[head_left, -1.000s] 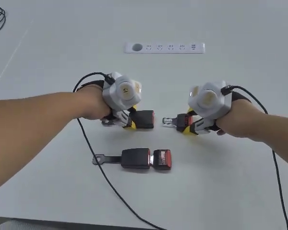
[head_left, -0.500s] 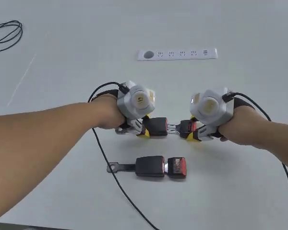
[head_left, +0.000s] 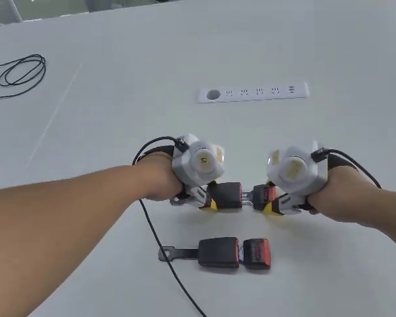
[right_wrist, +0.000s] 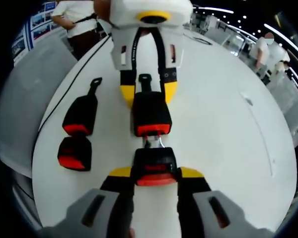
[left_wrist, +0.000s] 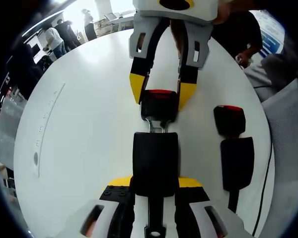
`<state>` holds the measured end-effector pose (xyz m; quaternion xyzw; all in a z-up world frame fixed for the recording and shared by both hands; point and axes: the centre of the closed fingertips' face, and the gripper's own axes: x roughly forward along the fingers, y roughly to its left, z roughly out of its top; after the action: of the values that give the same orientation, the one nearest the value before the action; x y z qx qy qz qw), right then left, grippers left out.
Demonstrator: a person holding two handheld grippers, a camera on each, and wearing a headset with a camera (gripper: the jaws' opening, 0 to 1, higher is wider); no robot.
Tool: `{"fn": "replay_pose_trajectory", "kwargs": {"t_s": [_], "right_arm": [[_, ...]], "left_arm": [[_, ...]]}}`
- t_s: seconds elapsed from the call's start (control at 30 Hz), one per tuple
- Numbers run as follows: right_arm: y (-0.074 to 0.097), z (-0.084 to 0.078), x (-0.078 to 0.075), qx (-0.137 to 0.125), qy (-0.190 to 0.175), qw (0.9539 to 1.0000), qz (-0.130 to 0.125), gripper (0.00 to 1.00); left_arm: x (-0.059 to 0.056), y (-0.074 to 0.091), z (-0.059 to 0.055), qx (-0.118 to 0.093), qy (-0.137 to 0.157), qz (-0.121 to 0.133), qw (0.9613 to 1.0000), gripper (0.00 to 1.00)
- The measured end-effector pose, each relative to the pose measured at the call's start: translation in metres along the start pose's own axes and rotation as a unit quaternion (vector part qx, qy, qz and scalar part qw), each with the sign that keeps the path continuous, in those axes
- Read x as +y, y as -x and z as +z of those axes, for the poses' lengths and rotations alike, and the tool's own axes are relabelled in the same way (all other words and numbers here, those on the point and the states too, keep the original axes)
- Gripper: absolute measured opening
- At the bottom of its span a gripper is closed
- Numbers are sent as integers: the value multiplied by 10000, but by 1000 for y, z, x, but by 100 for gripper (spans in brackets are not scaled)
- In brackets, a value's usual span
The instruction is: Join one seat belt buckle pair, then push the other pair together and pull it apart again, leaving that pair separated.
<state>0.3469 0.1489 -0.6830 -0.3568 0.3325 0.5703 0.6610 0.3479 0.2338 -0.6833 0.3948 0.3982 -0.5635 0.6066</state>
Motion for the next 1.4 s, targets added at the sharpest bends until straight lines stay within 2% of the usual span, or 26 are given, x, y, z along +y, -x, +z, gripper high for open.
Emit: {"fn": "replay_pose_trajectory", "kwargs": {"t_s": [0.2, 0.27, 0.33, 0.57, 1.07, 1.3, 1.4], "right_arm": [[-2, 4, 0, -19, -38, 10000, 25, 31], [-6, 13, 2, -111, -109, 9999, 56, 31], [-8, 15, 2, -28, -41, 10000, 6, 31], [-8, 13, 1, -55, -54, 10000, 46, 31], [-8, 12, 0, -50, 35, 10000, 25, 33], [-1, 1, 0, -43, 44, 10000, 62, 33], [0, 2, 1, -78, 72, 9999, 59, 33]], "left_arm": [[0, -1, 0, 19, -64, -51, 10000, 30], [0, -1, 0, 5, -70, -66, 10000, 30], [0, -1, 0, -2, -46, -50, 10000, 30], [0, -1, -1, -49, -17, -21, 10000, 30], [0, 0, -2, 19, -7, 16, 10000, 31], [-1, 2, -7, -7, 28, 29, 10000, 31], [-2, 1, -6, 21, -9, 45, 10000, 31]]}}
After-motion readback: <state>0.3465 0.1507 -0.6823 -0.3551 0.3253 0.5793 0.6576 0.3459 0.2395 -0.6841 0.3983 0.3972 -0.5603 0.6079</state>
